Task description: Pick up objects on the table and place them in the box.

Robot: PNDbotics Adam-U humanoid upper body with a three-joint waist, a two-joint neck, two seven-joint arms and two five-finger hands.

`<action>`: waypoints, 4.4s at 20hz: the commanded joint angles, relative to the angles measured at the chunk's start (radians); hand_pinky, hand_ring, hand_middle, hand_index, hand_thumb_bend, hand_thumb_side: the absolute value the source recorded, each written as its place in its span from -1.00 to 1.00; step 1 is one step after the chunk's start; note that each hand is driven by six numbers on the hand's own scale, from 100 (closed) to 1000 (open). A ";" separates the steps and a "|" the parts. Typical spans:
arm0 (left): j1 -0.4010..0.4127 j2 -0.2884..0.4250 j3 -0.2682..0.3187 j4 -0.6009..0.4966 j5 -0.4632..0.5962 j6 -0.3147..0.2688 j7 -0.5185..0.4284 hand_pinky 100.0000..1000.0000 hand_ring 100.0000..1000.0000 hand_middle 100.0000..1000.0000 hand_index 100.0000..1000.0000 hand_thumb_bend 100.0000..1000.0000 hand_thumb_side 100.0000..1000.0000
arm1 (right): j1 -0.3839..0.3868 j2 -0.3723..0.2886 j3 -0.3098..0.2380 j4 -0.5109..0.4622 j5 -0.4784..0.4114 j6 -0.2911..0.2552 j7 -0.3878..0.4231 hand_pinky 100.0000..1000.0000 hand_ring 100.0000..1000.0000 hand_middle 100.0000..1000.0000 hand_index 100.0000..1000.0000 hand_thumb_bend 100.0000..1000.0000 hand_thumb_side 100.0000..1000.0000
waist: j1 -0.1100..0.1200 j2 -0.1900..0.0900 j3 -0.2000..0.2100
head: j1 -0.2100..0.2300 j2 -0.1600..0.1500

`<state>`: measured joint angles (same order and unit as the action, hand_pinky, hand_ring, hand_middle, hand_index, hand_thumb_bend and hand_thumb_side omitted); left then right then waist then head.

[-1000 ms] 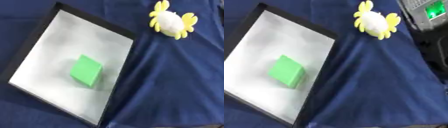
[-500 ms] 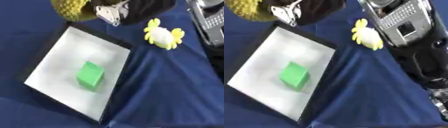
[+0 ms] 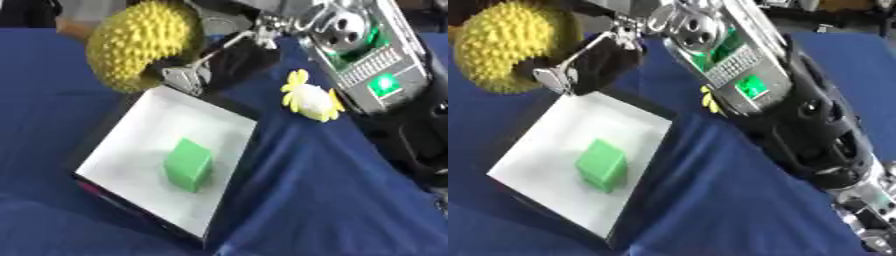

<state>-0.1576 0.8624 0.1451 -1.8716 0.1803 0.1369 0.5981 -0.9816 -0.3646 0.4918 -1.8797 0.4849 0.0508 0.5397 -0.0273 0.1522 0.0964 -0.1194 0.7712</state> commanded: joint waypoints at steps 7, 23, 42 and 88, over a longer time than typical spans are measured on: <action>-0.017 0.038 0.013 -0.016 0.004 -0.008 0.004 0.70 0.54 0.42 0.70 -0.63 0.28 | 0.009 -0.009 0.017 0.061 0.042 -0.033 0.010 0.44 0.42 0.20 0.16 -1.00 -0.69 | -0.002 0.011 0.006 | -0.009 -0.001; -0.028 0.024 0.017 -0.022 0.009 -0.011 0.012 0.70 0.54 0.42 0.70 -0.64 0.30 | 0.077 0.031 0.103 0.276 0.167 -0.134 0.084 0.53 0.57 0.38 0.32 -1.00 -0.55 | -0.007 0.041 0.024 | -0.038 -0.001; -0.034 0.000 0.015 -0.028 0.020 -0.016 0.013 0.70 0.53 0.40 0.68 -0.65 0.32 | 0.087 0.030 0.080 0.357 0.250 -0.256 0.297 0.86 0.99 0.83 0.88 -1.00 0.17 | -0.005 0.060 0.011 | -0.044 -0.001; -0.035 -0.026 0.016 -0.033 0.035 -0.023 0.002 0.72 0.53 0.42 0.69 -0.69 0.38 | 0.439 -0.494 -0.251 -0.120 -0.048 0.070 -0.010 0.91 1.00 0.76 1.00 -1.00 -0.83 | 0.000 0.097 -0.021 | -0.002 -0.009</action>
<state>-0.1827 0.8166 0.1511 -1.8882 0.2102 0.1158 0.6016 -0.5352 -0.8238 0.2585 -1.9817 0.4211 0.1203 0.5252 -0.0287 0.2465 0.0758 -0.1246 0.7698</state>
